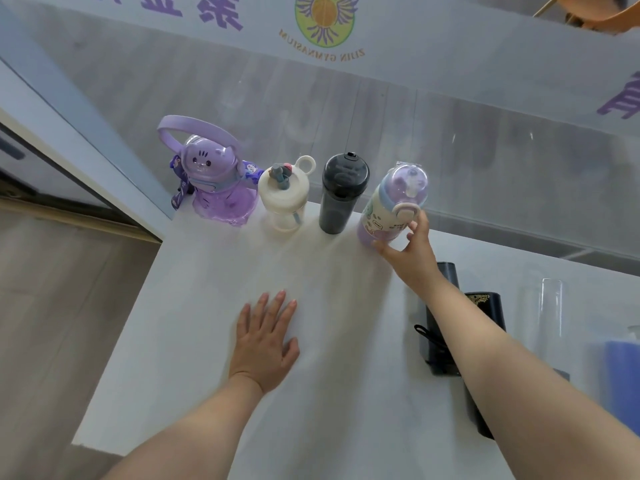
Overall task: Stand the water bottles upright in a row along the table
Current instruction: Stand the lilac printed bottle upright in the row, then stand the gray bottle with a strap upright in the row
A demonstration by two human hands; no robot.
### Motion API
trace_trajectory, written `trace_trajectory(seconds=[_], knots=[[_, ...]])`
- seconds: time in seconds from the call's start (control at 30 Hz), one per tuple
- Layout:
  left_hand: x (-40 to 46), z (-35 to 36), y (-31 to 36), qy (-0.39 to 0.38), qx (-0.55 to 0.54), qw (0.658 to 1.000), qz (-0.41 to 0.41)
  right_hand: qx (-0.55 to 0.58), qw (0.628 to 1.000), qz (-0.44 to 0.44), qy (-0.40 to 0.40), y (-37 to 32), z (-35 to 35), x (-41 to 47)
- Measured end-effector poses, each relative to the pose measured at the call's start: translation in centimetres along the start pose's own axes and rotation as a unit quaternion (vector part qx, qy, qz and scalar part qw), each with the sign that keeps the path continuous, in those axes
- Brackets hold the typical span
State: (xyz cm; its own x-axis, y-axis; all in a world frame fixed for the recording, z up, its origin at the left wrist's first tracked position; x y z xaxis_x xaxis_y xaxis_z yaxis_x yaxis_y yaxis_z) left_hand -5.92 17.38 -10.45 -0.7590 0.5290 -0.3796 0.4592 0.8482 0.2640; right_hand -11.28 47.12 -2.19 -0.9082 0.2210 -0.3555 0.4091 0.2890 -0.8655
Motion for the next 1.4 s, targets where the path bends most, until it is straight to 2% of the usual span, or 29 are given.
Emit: trace_trajectory(seconds=[0.17,0.3,0.43,0.73,0.9,1.03,1.17,1.27,1.4], knots=[[0.1,0.2,-0.1,-0.020,-0.008,1.000,-0.001,-0.034,0.998,0.052,0.021,2.3,0.4,-4.8],[0.0,0.2,-0.5,-0.028,-0.015,1.000,0.003,-0.070,0.994,0.056,0.066,2.8,0.4,-9.7],[-0.3,0.1,-0.8,-0.037,-0.038,0.998,0.017,-0.111,0.983,0.096,0.112,4.4,0.3,-15.4],[0.2,-2.3,-2.4,-0.032,-0.178,0.983,0.022,-0.121,0.969,0.124,0.174,8.1,-0.3,-23.1],[-0.6,-1.6,-0.5,-0.069,-0.147,0.987,0.003,-0.130,0.971,0.135,0.146,9.8,-1.2,-24.4],[-1.9,0.5,3.7,-0.060,-0.087,0.994,0.025,-0.226,0.963,0.074,0.125,9.7,-2.3,-24.0],[-2.7,2.5,6.0,-0.035,-0.082,0.995,-0.033,-0.329,0.943,0.038,0.040,9.3,-3.8,-22.7],[-2.8,3.4,6.8,-0.014,-0.083,0.994,-0.065,-0.338,0.939,0.051,-0.032,9.4,-4.5,-21.5],[-3.0,3.6,7.1,0.024,-0.089,0.993,-0.078,-0.353,0.932,0.061,-0.060,8.9,-5.1,-19.4]])
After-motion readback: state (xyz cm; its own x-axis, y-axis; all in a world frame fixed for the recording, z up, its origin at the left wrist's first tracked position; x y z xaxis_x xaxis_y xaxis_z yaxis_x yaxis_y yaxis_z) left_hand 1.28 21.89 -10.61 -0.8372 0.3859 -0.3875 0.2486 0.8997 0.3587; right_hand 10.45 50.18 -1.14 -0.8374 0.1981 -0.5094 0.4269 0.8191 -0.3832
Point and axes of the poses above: each hand's wrist, its own x-axis towards the middle knuckle, its own z-axis out of the palm, y = z × x, the point moved 7 cm from there along x, towards the middle knuckle, and after that the axes turned 15 degrees about -y, right-handed, at the moved point
